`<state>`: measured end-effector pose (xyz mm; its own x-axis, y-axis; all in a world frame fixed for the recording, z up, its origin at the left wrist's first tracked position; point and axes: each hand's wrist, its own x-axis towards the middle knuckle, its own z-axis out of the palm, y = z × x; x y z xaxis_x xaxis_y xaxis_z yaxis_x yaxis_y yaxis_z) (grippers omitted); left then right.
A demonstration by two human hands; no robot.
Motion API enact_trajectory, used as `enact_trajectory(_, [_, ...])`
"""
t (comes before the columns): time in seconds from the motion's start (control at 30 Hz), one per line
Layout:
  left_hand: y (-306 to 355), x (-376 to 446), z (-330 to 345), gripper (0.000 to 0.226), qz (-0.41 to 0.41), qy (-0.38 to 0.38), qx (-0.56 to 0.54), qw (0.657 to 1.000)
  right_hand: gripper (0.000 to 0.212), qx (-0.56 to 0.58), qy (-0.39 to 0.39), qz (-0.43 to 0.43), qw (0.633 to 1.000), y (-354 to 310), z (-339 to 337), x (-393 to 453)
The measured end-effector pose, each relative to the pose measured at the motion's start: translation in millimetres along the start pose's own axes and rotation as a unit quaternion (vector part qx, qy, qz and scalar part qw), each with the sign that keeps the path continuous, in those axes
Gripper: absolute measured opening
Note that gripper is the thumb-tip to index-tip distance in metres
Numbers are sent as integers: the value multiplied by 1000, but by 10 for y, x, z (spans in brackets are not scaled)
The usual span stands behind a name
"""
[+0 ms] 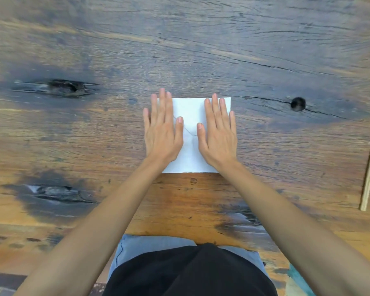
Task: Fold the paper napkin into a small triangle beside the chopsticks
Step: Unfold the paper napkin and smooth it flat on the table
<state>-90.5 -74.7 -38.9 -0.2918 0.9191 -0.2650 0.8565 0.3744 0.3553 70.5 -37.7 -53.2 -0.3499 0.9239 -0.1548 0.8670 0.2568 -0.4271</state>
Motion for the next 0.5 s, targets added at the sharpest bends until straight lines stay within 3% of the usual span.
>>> enact_trajectory(0.07, [132, -119, 91, 62, 31, -13, -2, 999, 63, -11, -15, -5, 1000, -57, 46, -23])
enact_trajectory(0.17, [149, -271, 275, 61, -3, -34, 24, 999, 63, -56, -33, -6, 998, -40, 141, -84])
enact_trajectory(0.33, [-55, -284, 367, 61, 33, -13, 71, 997, 69, -81, -21, -34, 996, 77, 213, -114])
enact_trajectory(0.5, [-337, -250, 264, 65, -8, 3, 79, 997, 76, -92, -20, -20, 995, 253, 155, -148])
